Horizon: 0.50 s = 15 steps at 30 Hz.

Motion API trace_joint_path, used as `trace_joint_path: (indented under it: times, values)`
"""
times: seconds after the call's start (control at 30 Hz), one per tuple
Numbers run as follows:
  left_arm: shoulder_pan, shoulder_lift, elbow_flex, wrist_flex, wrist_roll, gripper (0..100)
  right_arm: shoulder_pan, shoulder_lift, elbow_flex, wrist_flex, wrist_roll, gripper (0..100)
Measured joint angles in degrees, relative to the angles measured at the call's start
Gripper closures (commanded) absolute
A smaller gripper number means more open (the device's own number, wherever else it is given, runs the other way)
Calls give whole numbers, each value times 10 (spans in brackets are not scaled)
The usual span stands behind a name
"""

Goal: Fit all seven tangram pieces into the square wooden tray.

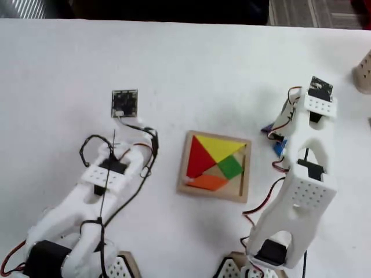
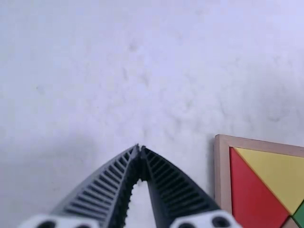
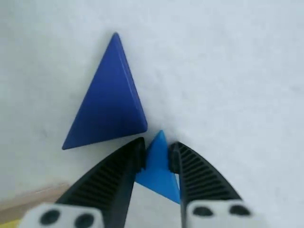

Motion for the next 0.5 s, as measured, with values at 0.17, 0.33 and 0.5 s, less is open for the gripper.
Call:
trace_joint_path:
  times: [0.17, 0.33, 0.5]
  values:
    - [0, 0, 0, 0, 0, 976, 0, 0, 0, 2, 2, 926]
    - [0, 0, 0, 0, 0, 976, 0, 1, -3, 35, 60, 953]
    - [0, 0, 0, 0, 0, 976, 0, -12, 23, 54, 123, 926]
